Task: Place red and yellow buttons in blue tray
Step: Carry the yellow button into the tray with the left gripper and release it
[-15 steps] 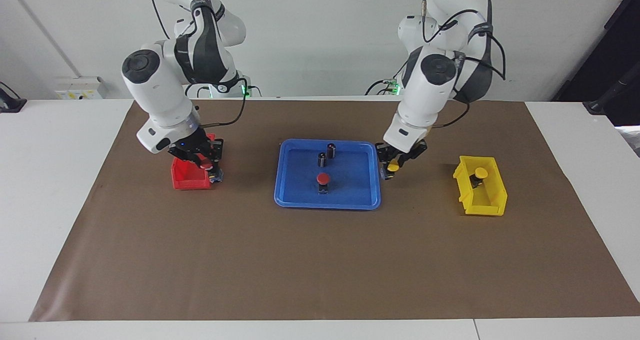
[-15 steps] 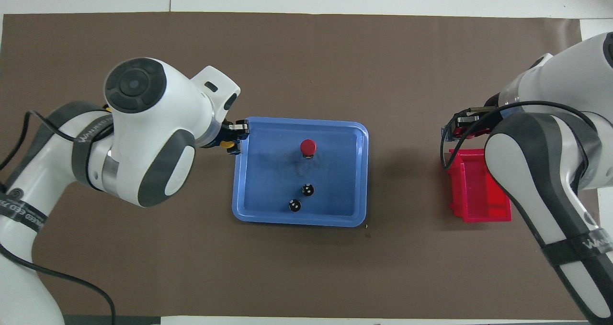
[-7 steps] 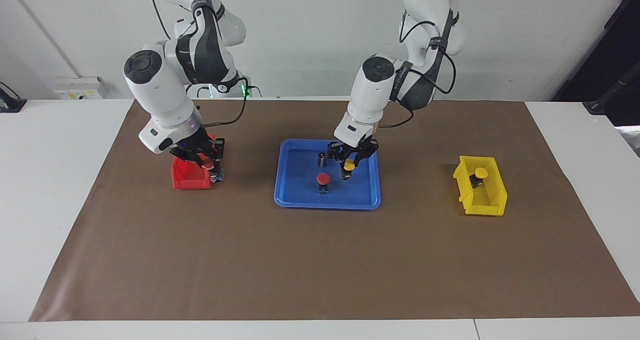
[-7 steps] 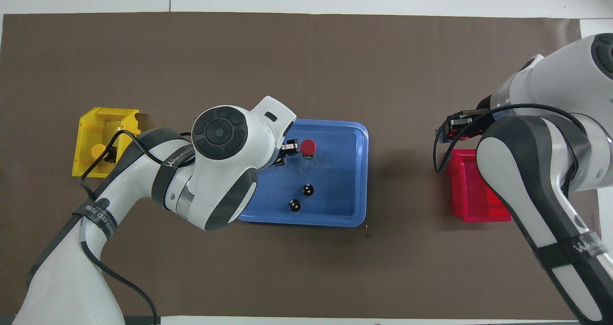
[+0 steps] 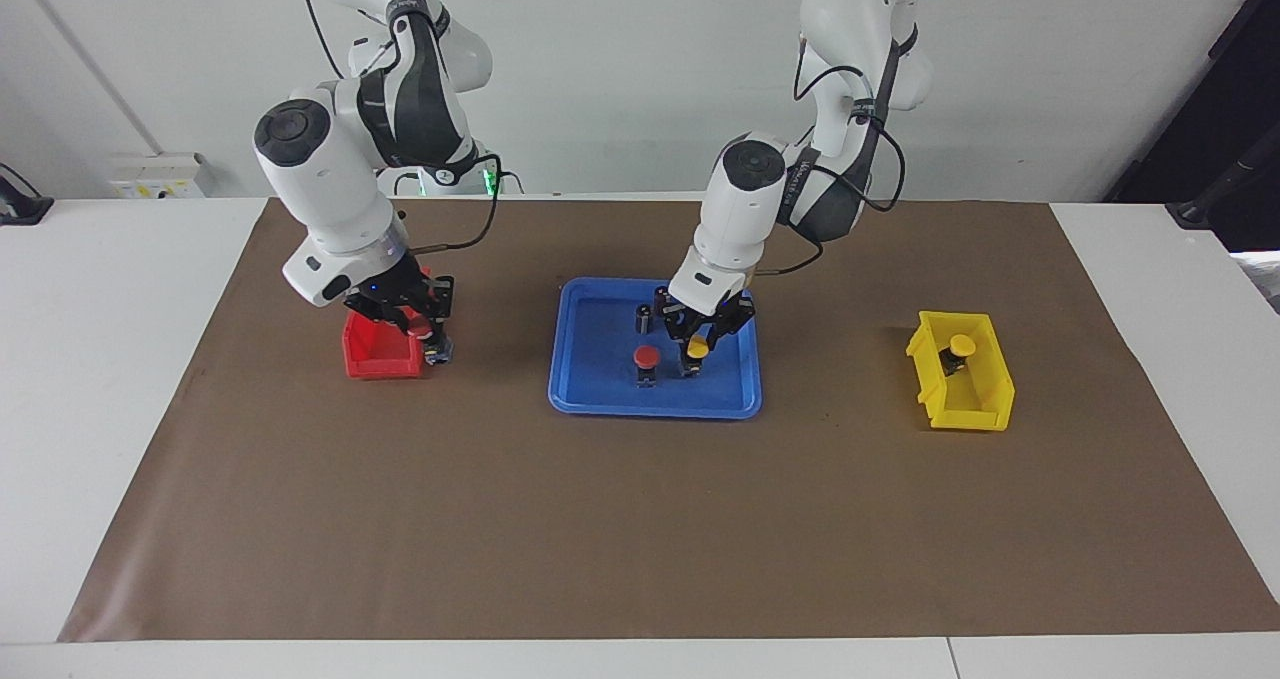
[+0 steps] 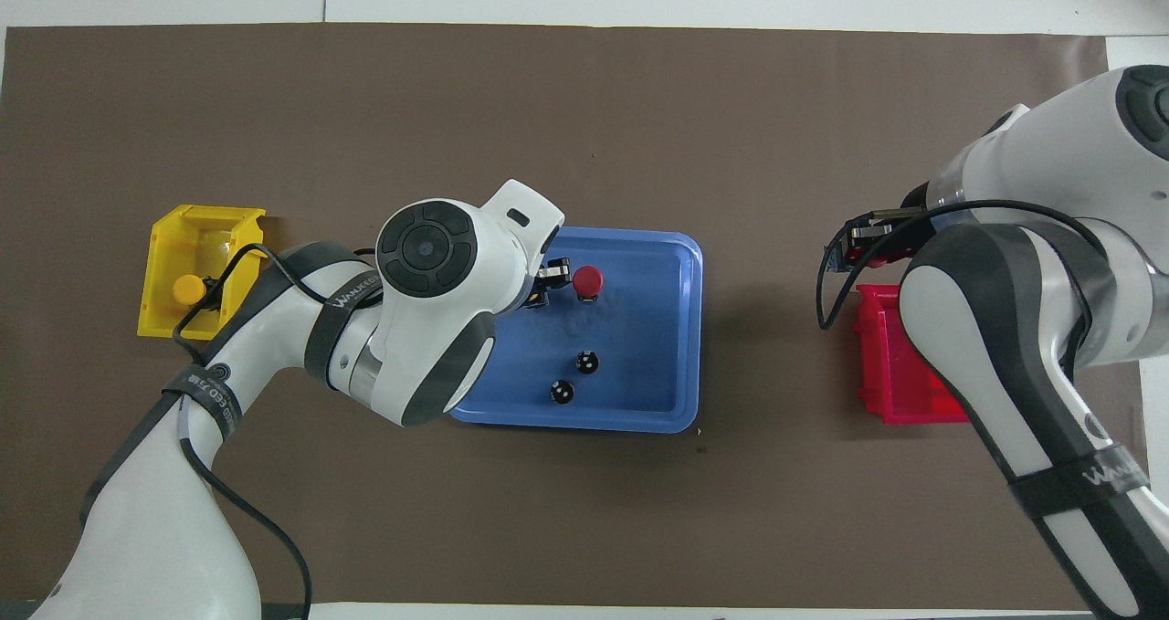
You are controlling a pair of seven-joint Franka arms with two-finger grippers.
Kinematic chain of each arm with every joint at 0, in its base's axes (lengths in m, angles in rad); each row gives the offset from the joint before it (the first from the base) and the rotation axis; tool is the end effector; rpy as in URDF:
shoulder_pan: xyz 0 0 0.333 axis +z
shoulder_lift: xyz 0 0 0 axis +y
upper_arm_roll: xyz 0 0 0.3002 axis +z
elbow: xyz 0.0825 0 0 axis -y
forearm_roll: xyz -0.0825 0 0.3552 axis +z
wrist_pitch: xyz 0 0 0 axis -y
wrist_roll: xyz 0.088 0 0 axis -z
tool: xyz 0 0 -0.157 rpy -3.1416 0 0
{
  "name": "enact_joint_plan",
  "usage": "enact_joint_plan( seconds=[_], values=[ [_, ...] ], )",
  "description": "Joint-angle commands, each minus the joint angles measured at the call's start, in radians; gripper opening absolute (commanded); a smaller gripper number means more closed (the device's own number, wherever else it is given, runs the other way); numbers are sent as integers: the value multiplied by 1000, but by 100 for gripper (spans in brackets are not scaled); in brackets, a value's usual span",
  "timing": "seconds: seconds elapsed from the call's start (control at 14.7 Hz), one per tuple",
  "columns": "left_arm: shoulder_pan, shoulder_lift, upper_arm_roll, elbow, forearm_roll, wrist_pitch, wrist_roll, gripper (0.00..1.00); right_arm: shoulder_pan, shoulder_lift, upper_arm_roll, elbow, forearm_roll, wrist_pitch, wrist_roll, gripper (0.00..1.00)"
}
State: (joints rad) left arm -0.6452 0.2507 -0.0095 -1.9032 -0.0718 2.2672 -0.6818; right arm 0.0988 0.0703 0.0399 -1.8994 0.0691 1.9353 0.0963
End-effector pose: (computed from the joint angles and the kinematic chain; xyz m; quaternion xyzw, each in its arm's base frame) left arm 0.4745 -0.3698 0.3307 0.9973 0.0352 0.0258 0.0586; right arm 0.5391 0.0830 0.4051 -0.9993 -0.0083 0.0210 0.0312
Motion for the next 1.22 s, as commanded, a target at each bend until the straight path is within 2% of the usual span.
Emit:
enact_joint_plan(
  seconds=[0.0, 0.14, 0.34, 0.54, 0.75, 0.88, 1.15],
  values=[
    [1, -4, 8, -4, -14, 11, -7, 53, 24, -21, 8, -33, 1, 33, 58, 15],
    [-2, -5, 8, 13, -13, -24, -8, 79, 56, -21, 8, -33, 1, 36, 103, 15],
    [-5, -14, 8, 70, -8, -139, -9, 100, 87, -21, 8, -35, 1, 36, 148, 15],
    [13, -71, 26, 93, -3, -276, 11, 100, 113, -21, 8, -35, 1, 50, 193, 15],
    [111, -109, 39, 92, 6, -357, 24, 100, 168, -14, 8, -35, 14, 108, 298, 14],
    [212, -126, 40, 92, 88, -422, 146, 100, 214, 23, 9, -4, 15, 117, 377, 14],
    [464, -172, 40, 76, 96, -436, 491, 100, 300, 104, 8, 72, 15, 105, 482, 13]
  ],
)
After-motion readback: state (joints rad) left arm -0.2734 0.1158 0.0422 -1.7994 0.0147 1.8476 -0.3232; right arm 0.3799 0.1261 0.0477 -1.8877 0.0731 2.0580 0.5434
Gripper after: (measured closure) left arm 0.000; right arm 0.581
